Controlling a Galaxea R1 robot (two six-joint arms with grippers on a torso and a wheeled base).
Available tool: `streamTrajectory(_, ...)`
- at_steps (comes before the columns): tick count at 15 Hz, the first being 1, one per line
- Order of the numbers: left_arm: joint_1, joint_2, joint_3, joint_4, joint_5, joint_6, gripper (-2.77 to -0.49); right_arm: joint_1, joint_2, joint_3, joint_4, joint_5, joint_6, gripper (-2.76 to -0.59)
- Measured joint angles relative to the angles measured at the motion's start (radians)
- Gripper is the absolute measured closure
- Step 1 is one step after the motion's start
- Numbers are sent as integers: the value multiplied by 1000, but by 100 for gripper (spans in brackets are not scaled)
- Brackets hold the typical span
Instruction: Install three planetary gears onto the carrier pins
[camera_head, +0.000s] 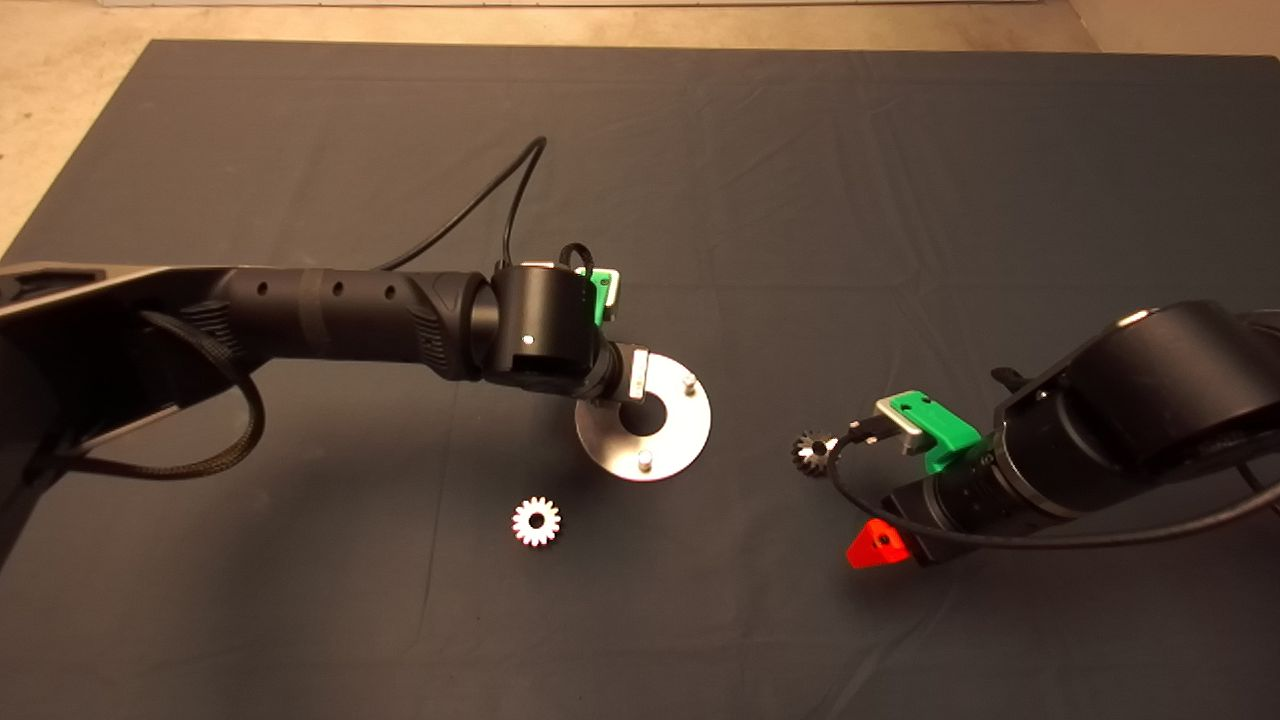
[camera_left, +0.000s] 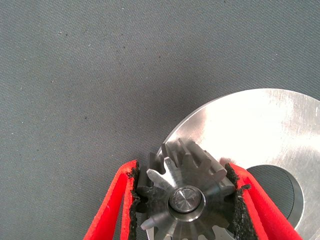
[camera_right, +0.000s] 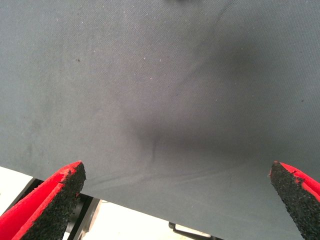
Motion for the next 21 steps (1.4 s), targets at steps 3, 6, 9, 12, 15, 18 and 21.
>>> streamTrajectory(3, 0, -12, 1, -1, -10, -2, -100, 0, 0, 0, 0, 0, 0, -275)
streamTrajectory(6, 0, -30, 3, 0, -12, -12, -110, 0, 0, 0, 0, 0, 0, -275)
streamTrajectory(9, 0, -37, 14, 0, -11, -12, -121, 0, 0, 0, 0, 0, 0, -275)
streamTrajectory(12, -3, -58, 60, 0, -13, -24, -131, 0, 0, 0, 0, 0, 0, -275)
streamTrajectory(15, -60, -100, 162, -6, -23, -83, -146, 0, 0, 0, 0, 0, 0, -275)
streamTrajectory(18, -117, -220, 308, -21, -30, -135, -161, -4, 0, 0, -1, -2, 0, -275)
streamTrajectory(21, -117, -392, 475, -83, -28, -185, -171, -14, 22, -27, -14, -1, -4, -275)
